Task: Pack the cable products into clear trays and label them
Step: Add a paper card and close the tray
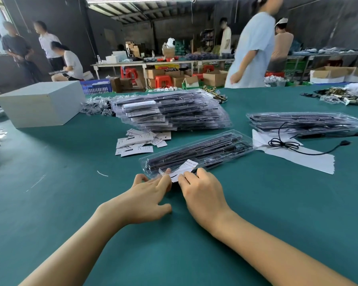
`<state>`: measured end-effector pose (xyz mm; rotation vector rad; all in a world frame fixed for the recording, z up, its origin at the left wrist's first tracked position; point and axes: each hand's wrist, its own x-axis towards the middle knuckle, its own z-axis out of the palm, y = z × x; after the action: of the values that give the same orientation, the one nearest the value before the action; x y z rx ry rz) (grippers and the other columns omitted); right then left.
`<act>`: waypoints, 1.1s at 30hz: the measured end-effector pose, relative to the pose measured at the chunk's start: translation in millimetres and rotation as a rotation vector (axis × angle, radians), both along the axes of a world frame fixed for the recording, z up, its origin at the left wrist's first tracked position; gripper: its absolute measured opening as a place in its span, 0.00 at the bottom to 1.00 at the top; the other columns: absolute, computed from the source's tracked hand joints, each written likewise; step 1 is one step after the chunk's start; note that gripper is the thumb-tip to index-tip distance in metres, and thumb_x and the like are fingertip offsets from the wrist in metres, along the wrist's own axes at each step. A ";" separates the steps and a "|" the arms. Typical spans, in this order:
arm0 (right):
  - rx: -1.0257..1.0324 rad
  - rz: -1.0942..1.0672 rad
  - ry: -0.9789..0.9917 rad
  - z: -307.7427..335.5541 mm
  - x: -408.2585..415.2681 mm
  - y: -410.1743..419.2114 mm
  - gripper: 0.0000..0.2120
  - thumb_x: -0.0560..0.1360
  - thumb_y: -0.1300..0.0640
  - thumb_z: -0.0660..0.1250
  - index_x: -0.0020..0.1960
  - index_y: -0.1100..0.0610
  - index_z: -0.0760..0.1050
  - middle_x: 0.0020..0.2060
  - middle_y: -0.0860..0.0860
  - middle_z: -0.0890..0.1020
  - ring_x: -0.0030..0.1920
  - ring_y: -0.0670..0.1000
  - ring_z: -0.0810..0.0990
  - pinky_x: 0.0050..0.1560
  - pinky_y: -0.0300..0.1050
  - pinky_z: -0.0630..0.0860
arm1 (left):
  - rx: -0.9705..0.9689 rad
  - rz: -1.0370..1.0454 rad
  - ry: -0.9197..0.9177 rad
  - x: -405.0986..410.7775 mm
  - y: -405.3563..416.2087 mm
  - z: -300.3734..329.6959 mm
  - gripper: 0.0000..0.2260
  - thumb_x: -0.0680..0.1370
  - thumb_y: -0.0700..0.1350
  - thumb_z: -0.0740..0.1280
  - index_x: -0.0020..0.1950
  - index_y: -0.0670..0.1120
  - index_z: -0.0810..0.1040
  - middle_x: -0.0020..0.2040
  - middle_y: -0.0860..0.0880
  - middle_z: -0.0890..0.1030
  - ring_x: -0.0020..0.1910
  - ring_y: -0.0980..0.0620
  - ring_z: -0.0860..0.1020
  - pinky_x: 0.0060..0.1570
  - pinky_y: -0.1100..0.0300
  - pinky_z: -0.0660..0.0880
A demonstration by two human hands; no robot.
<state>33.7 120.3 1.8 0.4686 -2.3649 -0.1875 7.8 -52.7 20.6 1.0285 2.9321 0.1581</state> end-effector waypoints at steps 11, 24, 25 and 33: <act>-0.185 -0.112 -0.259 -2.8 5.9 -7.5 0.17 0.73 0.47 0.70 0.60 0.50 0.79 0.54 0.47 0.83 0.40 0.56 0.78 0.34 0.44 0.72 | -0.101 0.135 0.160 17.5 17.2 8.0 0.09 0.77 0.52 0.54 0.48 0.47 0.61 0.45 0.51 0.69 0.43 0.50 0.66 0.57 0.56 0.63; -0.294 -0.019 -0.390 -14.1 -2.9 -6.9 0.20 0.80 0.53 0.53 0.72 0.54 0.62 0.71 0.45 0.66 0.50 0.54 0.64 0.51 0.48 0.66 | -0.189 0.196 0.350 31.6 28.3 6.3 0.14 0.81 0.51 0.50 0.63 0.49 0.67 0.55 0.51 0.76 0.55 0.50 0.76 0.44 0.57 0.62; -0.295 -0.025 -0.389 -13.9 -2.2 -7.4 0.20 0.80 0.53 0.53 0.72 0.54 0.63 0.71 0.45 0.67 0.50 0.54 0.64 0.50 0.48 0.67 | -0.182 0.203 0.353 32.0 28.4 6.5 0.13 0.81 0.51 0.50 0.61 0.49 0.67 0.54 0.51 0.76 0.54 0.49 0.76 0.44 0.57 0.62; -0.279 -0.097 -0.480 -15.3 -5.4 -10.1 0.25 0.82 0.47 0.49 0.77 0.54 0.54 0.76 0.48 0.57 0.59 0.55 0.64 0.55 0.48 0.65 | -0.156 0.278 0.333 38.2 36.3 -0.8 0.16 0.80 0.51 0.51 0.66 0.50 0.64 0.61 0.51 0.71 0.58 0.49 0.72 0.45 0.57 0.61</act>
<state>28.2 110.1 -13.5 0.2840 -2.8271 0.2375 46.0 -16.4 19.8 0.6797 3.3080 -0.2585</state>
